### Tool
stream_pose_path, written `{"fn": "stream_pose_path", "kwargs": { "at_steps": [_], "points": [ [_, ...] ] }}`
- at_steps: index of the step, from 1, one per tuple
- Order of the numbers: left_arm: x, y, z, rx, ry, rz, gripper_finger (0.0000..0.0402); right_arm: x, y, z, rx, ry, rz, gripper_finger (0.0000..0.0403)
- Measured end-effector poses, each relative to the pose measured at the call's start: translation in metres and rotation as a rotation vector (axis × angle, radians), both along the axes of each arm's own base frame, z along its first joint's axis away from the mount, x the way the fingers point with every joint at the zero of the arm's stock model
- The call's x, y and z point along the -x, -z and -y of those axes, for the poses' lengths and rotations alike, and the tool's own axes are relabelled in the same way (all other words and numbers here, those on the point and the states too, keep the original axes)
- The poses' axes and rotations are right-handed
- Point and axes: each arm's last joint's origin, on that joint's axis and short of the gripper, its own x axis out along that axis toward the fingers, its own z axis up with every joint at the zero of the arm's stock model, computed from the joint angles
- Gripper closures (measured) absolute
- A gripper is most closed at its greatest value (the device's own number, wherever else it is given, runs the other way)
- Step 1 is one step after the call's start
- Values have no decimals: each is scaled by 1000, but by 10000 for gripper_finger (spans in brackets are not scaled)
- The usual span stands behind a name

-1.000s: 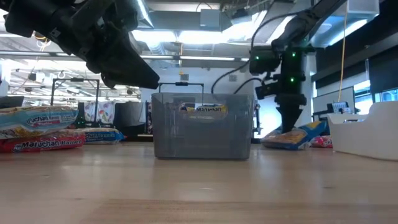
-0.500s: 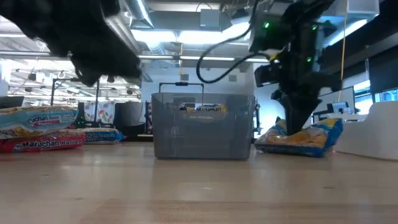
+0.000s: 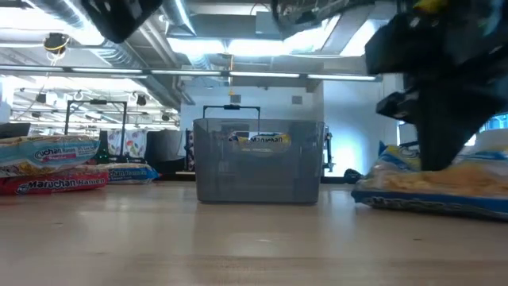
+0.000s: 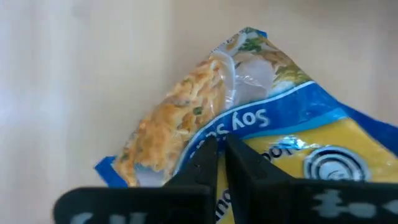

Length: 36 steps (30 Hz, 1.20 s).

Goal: Sort Maruchan noodles
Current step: Put the blue noodle pack into the transparent bin

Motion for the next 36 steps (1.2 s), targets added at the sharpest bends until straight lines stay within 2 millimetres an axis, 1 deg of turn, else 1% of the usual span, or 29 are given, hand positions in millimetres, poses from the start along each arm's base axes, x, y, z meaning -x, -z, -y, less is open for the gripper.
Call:
{"fn": "stream_pose_path", "kwargs": {
  "at_steps": [3,6,8,11,15,17,19,21,22,24,25,27,30,32,34,36],
  "points": [
    [-9,10,19,23,4,-9,294,0,4,-21,-43,-14,42,393],
    [-19,21,37,39,8,-14,294,-5,15,-37,-82,-16,48,393],
    [-28,28,46,51,17,-19,294,-11,19,-48,-110,-8,59,393],
    [-38,37,57,52,19,-19,294,-24,21,-66,-151,-22,107,393],
    [-45,43,63,53,10,-14,294,-44,14,-83,-182,-33,197,393],
    [-46,48,63,48,1,-22,294,-54,3,-89,-209,-39,255,393],
    [-48,49,61,49,-24,-18,294,-60,-8,-91,-207,-52,280,393],
    [-51,48,58,48,-47,-9,294,-62,-20,-89,-194,-58,278,393],
    [-52,48,56,45,-61,-3,294,-58,-29,-87,-175,-56,262,393],
    [-54,48,53,36,-87,8,294,-51,-54,-83,-154,-40,286,393],
    [-56,48,51,36,-97,11,294,-42,-64,-80,-121,-26,294,393],
    [-61,47,46,37,-111,13,294,-26,-78,-70,-54,34,310,393],
    [-69,50,37,26,-135,14,294,-7,-86,-54,-6,144,338,393],
    [-72,53,33,2,-136,6,294,1,-87,-45,0,210,365,393],
    [-77,58,30,12,-135,1,294,6,-80,-37,1,266,331,385],
    [-77,63,29,5,-126,-13,294,7,-70,-31,-63,302,264,362]
  ]
}}
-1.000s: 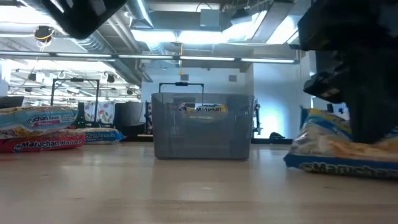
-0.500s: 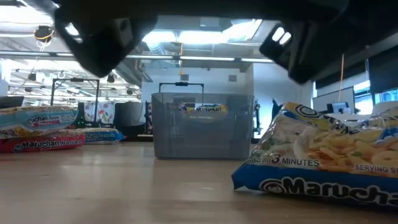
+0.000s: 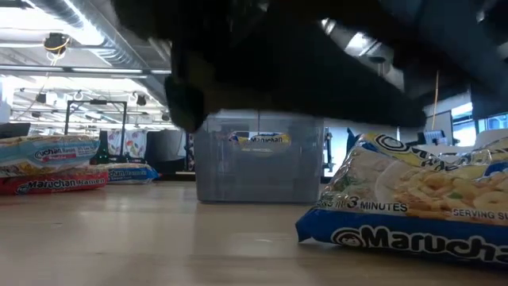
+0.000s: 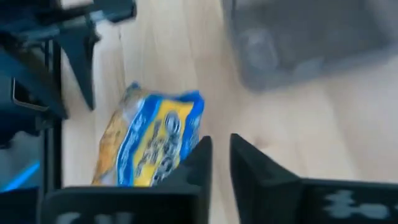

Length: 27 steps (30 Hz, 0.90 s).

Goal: Sort Maruchan noodles
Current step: Put the blue noodle pack into the transparent bin

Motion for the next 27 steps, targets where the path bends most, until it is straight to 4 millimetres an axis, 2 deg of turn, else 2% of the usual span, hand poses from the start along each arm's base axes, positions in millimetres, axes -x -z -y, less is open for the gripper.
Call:
{"fn": "stream_pose_path", "kwargs": {
  "at_steps": [3,9,13,18,24,27],
  "points": [
    [-4,9,-1,10,12,-4,294,-3,15,5,-90,9,-38,298],
    [-6,16,-3,-1,18,-19,294,-12,48,16,-280,1,-22,134],
    [-7,18,-4,-16,21,-23,294,-12,65,22,-340,26,-35,64],
    [-9,18,-8,-21,13,-30,294,-14,81,18,-356,27,-86,36],
    [-11,19,-12,-26,6,-43,294,-25,105,11,-418,-7,-126,45],
    [-11,20,-13,-28,5,-45,294,-28,109,9,-452,-30,-124,52]
  ]
}}
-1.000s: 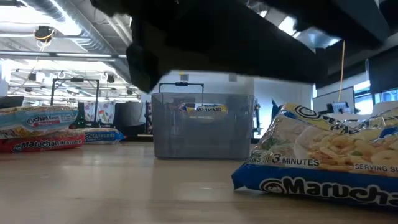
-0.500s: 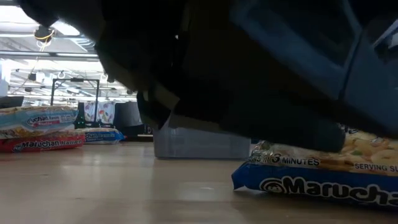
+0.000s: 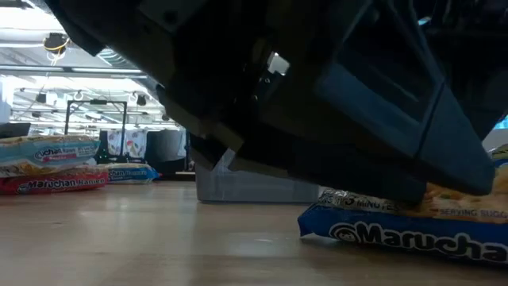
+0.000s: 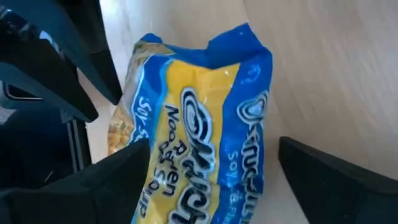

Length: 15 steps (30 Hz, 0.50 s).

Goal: Sort Maruchan noodles
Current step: Put the blue noodle pack into the transparent bin

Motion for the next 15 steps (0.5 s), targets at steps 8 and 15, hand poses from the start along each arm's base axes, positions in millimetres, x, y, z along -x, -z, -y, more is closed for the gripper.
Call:
{"fn": "stream_pose_path", "kwargs": {
  "at_steps": [8,15],
  "points": [
    [-3,1,-6,-4,-15,-8,294,-3,-1,-5,-61,-29,36,77],
    [-8,2,-14,-13,-28,-18,294,-7,5,-14,-117,-42,73,116]
  ]
}}
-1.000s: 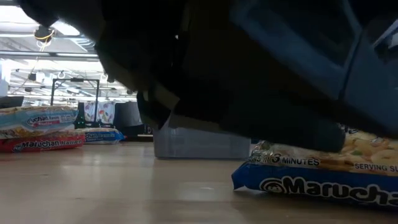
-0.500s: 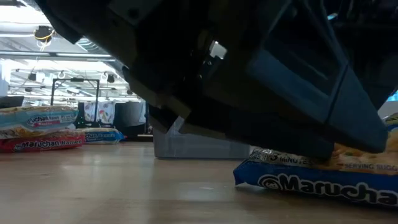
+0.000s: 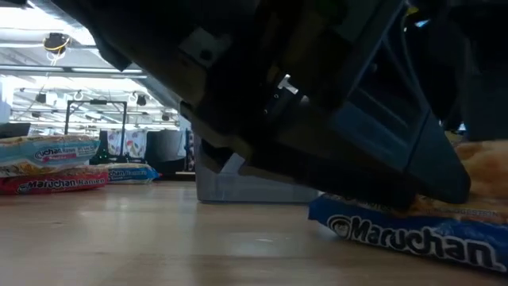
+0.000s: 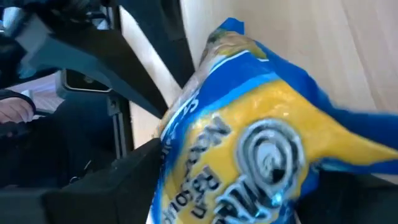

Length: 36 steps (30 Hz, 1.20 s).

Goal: Sort Maruchan noodles
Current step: Put the blue noodle pack into the transparent bin

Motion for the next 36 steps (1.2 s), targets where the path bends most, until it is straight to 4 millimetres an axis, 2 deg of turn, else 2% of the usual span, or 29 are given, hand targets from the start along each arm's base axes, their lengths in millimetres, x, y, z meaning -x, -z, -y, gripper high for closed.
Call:
{"fn": "stream_pose_path", "kwargs": {
  "at_steps": [10,17,23,29,36],
  "points": [
    [4,-1,5,-26,22,-3,294,-2,2,0,15,5,19,221],
    [22,-22,20,-41,85,-31,294,-2,-1,-1,4,-31,28,280],
    [50,-46,34,-69,130,-91,294,-8,-9,-6,5,-96,61,297],
    [69,-57,42,-112,172,-146,294,-9,-35,-6,76,-159,91,310],
    [66,-54,35,-119,198,-203,294,-5,-84,11,257,-168,144,314]
  ]
}}
